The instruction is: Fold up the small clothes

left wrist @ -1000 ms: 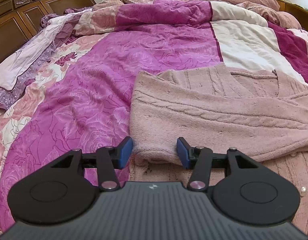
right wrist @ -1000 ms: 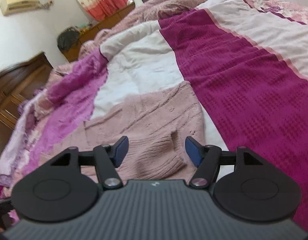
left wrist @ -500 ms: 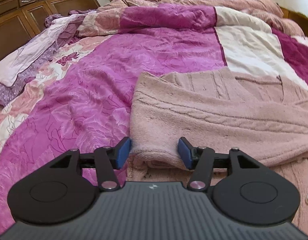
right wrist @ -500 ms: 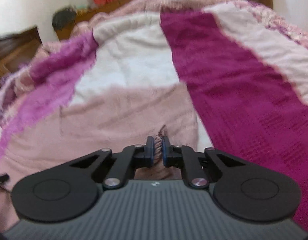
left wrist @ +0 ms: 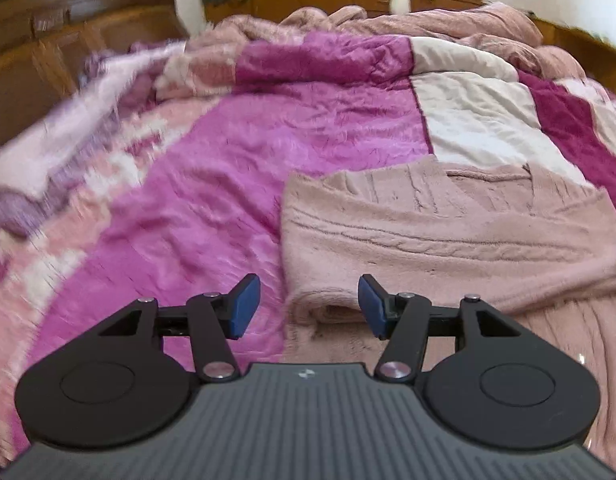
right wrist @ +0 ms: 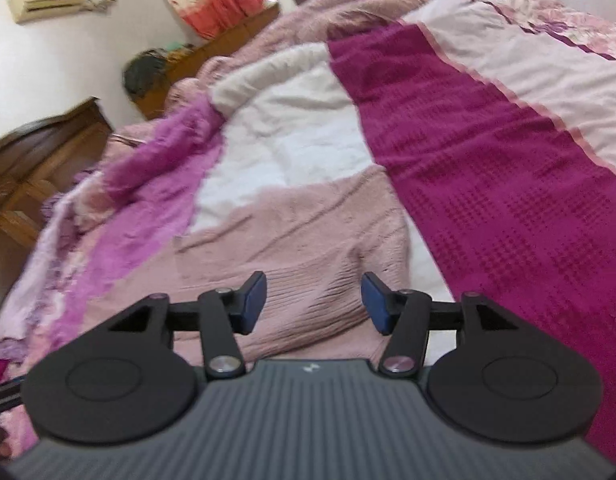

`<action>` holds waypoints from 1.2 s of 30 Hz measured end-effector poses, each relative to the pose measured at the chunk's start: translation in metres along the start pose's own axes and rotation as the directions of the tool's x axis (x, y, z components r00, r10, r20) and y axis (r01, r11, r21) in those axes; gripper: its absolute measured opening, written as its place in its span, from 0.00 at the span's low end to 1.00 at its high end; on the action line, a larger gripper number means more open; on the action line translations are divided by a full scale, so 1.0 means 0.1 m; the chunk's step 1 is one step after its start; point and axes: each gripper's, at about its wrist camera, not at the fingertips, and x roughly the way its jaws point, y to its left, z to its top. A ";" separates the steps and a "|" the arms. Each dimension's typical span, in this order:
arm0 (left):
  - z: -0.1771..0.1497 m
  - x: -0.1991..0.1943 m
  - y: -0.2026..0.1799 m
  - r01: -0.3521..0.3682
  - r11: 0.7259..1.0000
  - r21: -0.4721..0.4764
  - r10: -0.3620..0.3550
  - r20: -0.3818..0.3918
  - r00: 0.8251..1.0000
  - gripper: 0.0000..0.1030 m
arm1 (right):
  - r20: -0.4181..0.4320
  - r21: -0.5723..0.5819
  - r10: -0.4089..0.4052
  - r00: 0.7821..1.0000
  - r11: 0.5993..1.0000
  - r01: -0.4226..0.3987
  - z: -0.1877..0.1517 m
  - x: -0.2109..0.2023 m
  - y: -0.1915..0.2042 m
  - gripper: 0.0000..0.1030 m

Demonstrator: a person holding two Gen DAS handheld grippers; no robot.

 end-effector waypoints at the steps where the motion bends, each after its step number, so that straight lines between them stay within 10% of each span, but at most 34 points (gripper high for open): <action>1: 0.01 -0.08 0.00 0.002 1.000 0.022 -0.002 0.004 1.000 0.60 | 0.001 -0.006 0.017 1.000 1.000 -0.017 0.00 -0.10 0.03 0.55; 19: -0.73 -1.27 -0.11 0.137 0.971 0.197 -0.119 -0.101 0.988 0.61 | -0.162 -0.493 0.029 0.986 0.864 -0.106 -0.78 -1.23 0.67 0.56; 30: -1.36 -1.33 -0.47 0.282 0.902 0.328 -0.213 -0.232 0.949 0.61 | -0.299 -0.701 -0.084 0.951 0.695 -0.159 -1.43 -1.37 0.75 0.57; 36: -1.59 -1.32 -0.55 0.338 0.845 0.415 -0.228 -0.292 0.929 0.61 | -0.331 -0.749 -0.130 0.935 0.638 -0.177 -1.63 -1.39 0.72 0.73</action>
